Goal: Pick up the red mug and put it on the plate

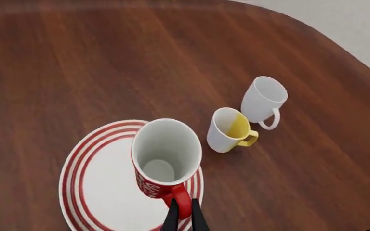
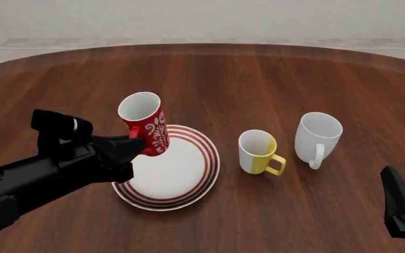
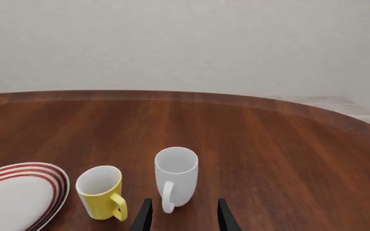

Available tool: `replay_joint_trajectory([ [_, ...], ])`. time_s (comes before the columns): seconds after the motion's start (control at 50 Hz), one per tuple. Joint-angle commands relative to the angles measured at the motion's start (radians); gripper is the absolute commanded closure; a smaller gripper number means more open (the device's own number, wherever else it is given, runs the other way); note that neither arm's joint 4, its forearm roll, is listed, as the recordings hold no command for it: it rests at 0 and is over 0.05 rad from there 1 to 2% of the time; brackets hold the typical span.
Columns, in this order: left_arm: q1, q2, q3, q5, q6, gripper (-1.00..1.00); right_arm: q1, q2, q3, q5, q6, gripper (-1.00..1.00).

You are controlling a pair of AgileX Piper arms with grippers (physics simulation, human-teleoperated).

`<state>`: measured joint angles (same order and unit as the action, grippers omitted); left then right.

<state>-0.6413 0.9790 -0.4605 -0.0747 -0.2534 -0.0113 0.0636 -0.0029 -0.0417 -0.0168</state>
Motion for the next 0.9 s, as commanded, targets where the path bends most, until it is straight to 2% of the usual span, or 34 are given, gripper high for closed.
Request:
replay_joint_trajectory([
  [0.02,-0.004,0.055,0.008,-0.053,-0.004,1.00,-0.002,0.005,0.001,-0.005,0.001,-1.00],
  [0.9,-0.002,0.186,0.058,-0.184,-0.017,1.00,-0.001,0.011,0.003,-0.009,-0.004,-1.00],
])
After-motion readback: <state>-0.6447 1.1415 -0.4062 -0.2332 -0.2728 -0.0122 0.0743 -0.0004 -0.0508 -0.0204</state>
